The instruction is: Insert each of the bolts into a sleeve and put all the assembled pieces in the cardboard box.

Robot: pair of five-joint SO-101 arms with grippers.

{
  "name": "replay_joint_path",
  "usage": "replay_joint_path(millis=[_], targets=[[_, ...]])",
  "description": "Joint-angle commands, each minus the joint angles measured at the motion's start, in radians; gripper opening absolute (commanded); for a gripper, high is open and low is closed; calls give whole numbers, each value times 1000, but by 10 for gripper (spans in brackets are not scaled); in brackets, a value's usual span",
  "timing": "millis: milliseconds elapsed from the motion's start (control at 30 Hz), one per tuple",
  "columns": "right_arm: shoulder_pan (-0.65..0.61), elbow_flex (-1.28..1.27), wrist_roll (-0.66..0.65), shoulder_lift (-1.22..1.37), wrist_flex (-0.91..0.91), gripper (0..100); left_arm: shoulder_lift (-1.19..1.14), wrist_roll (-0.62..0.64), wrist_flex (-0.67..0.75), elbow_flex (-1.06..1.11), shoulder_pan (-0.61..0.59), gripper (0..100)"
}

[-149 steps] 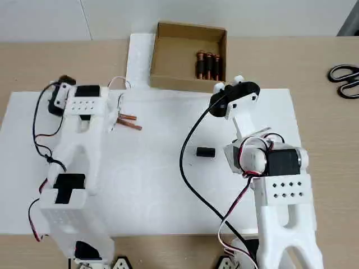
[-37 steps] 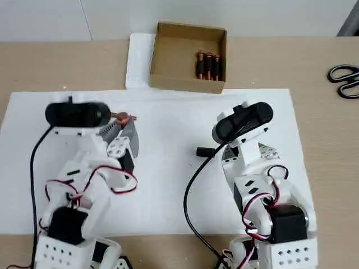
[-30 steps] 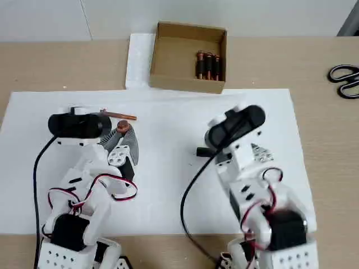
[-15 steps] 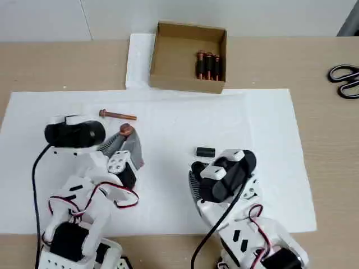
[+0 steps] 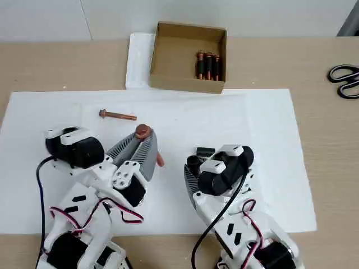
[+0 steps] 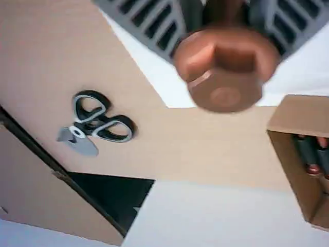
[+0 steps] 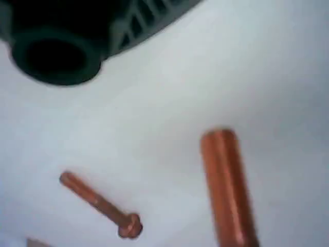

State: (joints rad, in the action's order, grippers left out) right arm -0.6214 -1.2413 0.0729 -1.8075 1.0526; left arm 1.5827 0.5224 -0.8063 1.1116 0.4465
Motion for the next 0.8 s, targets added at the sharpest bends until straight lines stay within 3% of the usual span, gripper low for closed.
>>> replay_joint_path(millis=[0, 200, 767], targets=[[-45, -23, 8, -7, -79, 5, 11, 6, 32, -8, 31, 6], [-160, -80, 8, -7, -145, 5, 11, 3, 34, -8, 46, 6], [-163, -86, 8, -5, -156, 5, 5, 5, 127, 33, 49, 6]])
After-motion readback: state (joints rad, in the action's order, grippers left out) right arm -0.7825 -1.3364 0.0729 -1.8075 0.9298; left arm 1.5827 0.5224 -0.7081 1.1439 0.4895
